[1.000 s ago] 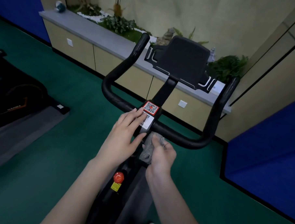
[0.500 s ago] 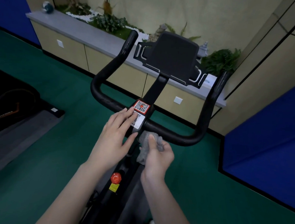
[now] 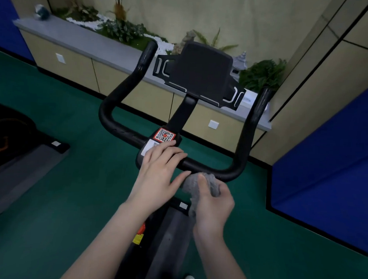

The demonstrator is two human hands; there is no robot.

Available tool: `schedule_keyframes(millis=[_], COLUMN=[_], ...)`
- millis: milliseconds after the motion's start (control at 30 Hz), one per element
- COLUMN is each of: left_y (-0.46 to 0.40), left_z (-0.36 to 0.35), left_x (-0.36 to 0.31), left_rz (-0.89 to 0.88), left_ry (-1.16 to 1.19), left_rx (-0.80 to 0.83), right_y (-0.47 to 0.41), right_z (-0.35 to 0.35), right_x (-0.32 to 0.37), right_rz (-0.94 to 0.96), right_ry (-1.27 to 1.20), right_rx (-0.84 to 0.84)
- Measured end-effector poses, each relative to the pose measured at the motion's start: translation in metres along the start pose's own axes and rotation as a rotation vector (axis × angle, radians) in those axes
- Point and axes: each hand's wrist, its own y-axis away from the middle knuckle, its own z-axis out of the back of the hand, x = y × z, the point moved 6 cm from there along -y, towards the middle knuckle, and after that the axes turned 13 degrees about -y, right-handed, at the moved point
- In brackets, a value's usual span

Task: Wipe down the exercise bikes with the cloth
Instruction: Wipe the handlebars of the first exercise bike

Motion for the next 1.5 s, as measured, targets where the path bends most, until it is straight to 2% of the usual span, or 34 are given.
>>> schedule_keyframes(millis=[133, 333, 433, 500, 700, 800, 900, 1067, 1233, 1300, 1433, 1500], left_y=[0.000, 0.001, 0.000, 0.000, 0.000, 0.000, 0.000, 0.001, 0.000, 0.000, 0.000, 0.000], left_z=[-0.002, -0.002, -0.002, -0.002, -0.002, -0.003, -0.003, -0.001, 0.000, 0.000, 0.001, 0.000], left_x=[0.000, -0.003, -0.002, -0.001, -0.001, -0.002, -0.002, -0.001, -0.002, -0.002, -0.001, -0.001], left_rz=[0.023, 0.067, 0.075, 0.084, 0.078, 0.071, 0.078, 0.082, 0.086, 0.084, 0.076, 0.072], left_ry=[-0.017, -0.030, -0.017, -0.005, -0.003, -0.006, 0.003, 0.017, 0.016, 0.013, 0.016, 0.017], left_rx=[-0.015, -0.058, -0.075, -0.079, -0.069, -0.081, -0.087, -0.106, -0.105, -0.100, -0.098, -0.101], right_y=[-0.008, -0.004, -0.001, -0.006, -0.003, -0.018, -0.027, -0.016, -0.029, -0.037, -0.058, -0.063], right_z=[0.023, 0.024, 0.038, 0.031, -0.010, -0.004, -0.002, -0.013, -0.014, -0.036, -0.072, -0.073], right_x=[0.010, 0.024, 0.066, 0.079, 0.054, 0.059, 0.063, 0.055, 0.077, 0.075, 0.064, 0.068], right_rz=[0.095, 0.175, 0.447, 0.611, 0.959, 1.032, 0.995, 1.001, 0.946, 0.850, 0.548, 0.449], right_ry=[0.042, 0.155, 0.163, 0.255, 0.550, 0.644, 0.684, 0.654, 0.742, 0.869, 1.075, 1.146], right_rx=[-0.058, 0.013, 0.023, 0.062, 0.305, 0.357, 0.307, 0.399, 0.362, 0.454, 0.788, 0.896])
